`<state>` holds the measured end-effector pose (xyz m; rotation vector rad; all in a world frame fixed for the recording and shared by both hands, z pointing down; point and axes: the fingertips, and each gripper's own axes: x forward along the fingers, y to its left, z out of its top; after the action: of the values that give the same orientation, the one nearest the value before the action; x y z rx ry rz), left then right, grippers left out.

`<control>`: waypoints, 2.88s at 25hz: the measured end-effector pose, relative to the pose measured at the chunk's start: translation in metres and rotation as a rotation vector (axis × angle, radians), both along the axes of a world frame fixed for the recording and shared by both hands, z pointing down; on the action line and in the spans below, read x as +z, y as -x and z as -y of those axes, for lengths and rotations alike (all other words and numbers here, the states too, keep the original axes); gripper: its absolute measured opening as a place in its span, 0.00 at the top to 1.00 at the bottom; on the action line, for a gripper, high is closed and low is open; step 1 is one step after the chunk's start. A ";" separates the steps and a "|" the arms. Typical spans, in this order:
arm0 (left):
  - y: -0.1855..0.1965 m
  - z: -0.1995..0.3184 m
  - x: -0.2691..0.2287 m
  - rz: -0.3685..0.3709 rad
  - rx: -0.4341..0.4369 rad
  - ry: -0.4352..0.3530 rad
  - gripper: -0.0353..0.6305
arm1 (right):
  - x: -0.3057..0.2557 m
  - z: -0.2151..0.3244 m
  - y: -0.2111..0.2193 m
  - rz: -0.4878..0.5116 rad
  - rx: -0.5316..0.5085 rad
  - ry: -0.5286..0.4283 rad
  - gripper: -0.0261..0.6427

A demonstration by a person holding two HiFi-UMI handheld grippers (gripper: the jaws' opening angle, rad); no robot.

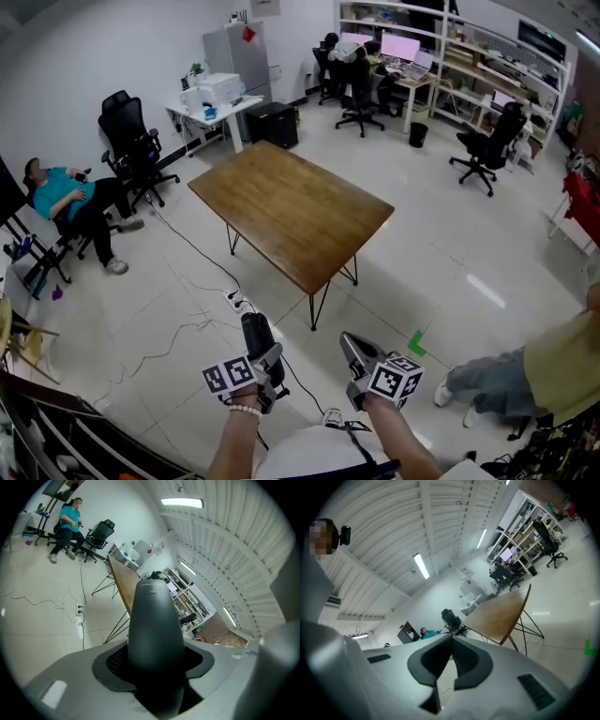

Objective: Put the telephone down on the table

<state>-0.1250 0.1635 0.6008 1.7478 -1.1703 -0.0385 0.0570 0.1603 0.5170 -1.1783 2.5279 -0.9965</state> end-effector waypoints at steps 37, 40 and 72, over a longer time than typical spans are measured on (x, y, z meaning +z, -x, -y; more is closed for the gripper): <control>0.002 0.215 0.032 0.022 0.042 0.061 0.53 | 0.025 0.187 0.002 -0.001 0.016 0.062 0.96; 0.002 0.239 0.032 0.015 0.060 0.062 0.53 | 0.022 0.210 0.006 -0.009 0.026 0.057 0.96; -0.024 0.409 0.071 0.160 0.154 0.141 0.53 | 0.037 0.342 -0.004 -0.008 0.037 0.095 0.96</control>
<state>-0.1011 -0.2453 0.6720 1.7338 -1.1200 0.2748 0.0605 -0.1821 0.5543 -1.2517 2.4798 -1.1162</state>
